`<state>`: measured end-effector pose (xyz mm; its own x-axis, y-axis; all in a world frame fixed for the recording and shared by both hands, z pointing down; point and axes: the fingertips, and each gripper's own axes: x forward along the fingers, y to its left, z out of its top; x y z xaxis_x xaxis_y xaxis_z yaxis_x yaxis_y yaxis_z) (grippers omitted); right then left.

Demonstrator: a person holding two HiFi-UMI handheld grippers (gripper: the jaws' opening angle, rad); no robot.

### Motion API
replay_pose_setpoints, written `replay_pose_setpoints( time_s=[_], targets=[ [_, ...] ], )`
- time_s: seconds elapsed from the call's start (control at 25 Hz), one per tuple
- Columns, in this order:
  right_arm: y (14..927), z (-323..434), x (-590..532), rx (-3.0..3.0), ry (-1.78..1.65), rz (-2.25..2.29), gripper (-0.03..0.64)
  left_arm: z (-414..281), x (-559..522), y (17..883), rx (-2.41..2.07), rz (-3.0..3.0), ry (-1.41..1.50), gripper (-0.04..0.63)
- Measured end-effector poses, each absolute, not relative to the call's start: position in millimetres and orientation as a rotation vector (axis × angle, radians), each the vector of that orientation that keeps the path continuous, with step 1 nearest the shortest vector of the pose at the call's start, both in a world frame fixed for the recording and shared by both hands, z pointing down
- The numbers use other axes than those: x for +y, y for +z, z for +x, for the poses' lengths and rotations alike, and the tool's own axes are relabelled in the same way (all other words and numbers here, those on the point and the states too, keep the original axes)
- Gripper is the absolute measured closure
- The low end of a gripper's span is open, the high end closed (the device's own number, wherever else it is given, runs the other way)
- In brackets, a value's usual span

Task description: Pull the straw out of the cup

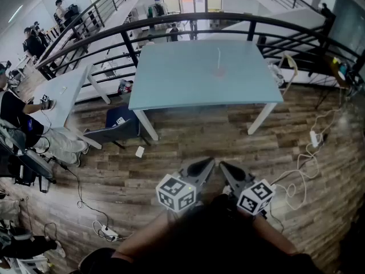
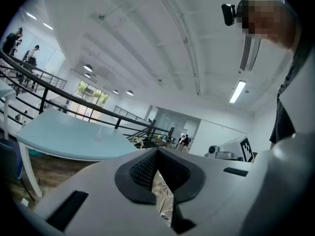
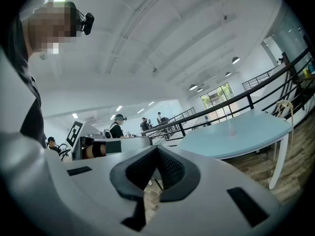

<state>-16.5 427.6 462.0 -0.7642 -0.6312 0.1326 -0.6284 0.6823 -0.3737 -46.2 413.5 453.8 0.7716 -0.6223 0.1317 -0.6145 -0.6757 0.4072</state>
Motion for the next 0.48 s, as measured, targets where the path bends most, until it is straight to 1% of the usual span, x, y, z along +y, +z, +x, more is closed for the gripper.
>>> replay_pose_setpoints(
  time_s=[0.48],
  targets=[
    [460.5,-10.1,414.5,2.869,-0.646,-1.071,0.606,-39.8,401.0,456.2,-0.923,2.521,-0.029,0.584]
  ],
)
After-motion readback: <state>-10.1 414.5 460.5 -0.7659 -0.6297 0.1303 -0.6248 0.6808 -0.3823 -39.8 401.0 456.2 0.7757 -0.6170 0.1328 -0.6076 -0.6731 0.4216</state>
